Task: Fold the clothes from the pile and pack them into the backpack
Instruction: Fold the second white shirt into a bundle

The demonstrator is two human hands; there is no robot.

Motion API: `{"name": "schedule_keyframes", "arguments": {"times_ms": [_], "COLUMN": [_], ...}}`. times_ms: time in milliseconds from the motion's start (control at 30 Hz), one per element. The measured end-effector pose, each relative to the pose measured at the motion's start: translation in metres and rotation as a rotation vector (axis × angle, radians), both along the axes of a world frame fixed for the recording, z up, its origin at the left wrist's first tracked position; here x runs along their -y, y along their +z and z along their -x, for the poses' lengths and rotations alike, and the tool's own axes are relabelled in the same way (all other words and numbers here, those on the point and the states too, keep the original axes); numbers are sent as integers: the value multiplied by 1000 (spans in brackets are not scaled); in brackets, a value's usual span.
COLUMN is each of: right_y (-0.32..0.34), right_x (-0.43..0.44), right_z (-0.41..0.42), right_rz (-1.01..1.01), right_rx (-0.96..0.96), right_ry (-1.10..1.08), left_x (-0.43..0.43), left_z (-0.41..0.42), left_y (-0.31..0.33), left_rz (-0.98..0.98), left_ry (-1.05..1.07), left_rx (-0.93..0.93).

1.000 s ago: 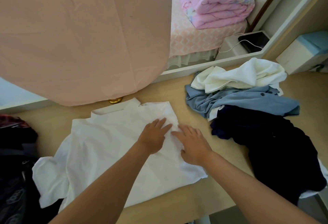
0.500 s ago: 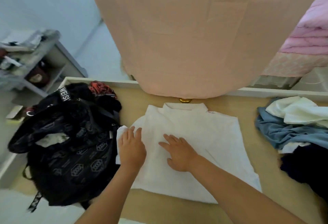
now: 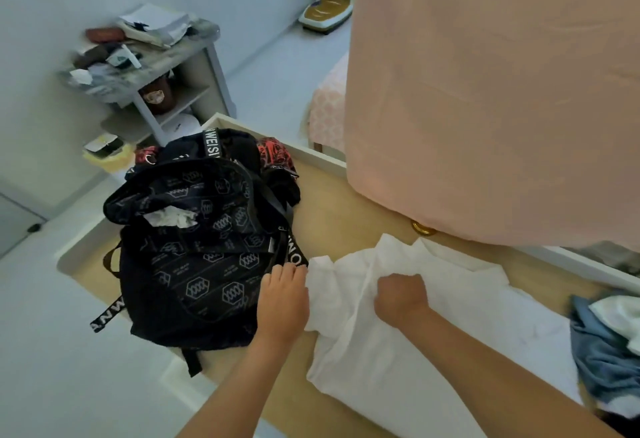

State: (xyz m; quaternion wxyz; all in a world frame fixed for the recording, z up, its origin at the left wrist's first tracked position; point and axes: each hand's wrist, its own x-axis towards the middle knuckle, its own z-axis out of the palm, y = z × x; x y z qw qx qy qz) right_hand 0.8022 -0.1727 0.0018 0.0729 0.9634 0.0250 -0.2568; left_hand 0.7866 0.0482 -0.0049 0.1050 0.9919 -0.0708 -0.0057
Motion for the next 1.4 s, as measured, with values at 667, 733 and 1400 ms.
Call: {"name": "schedule_keyframes", "arguments": {"times_ms": [667, 733, 1400], "right_y": [-5, 3, 48], "right_x": [-65, -69, -62], "right_z": [-58, -58, -60], "right_rz": [-1047, -1094, -1265], "right_rx": [-122, -160, -144], "right_ry": [-144, -228, -227], "left_x": [9, 10, -13], "left_z": [22, 20, -27], "left_y": [-11, -8, 26], "left_rz": [881, 933, 910], "left_ry": [443, 385, 138], "left_rx": [-364, -372, -493]}}
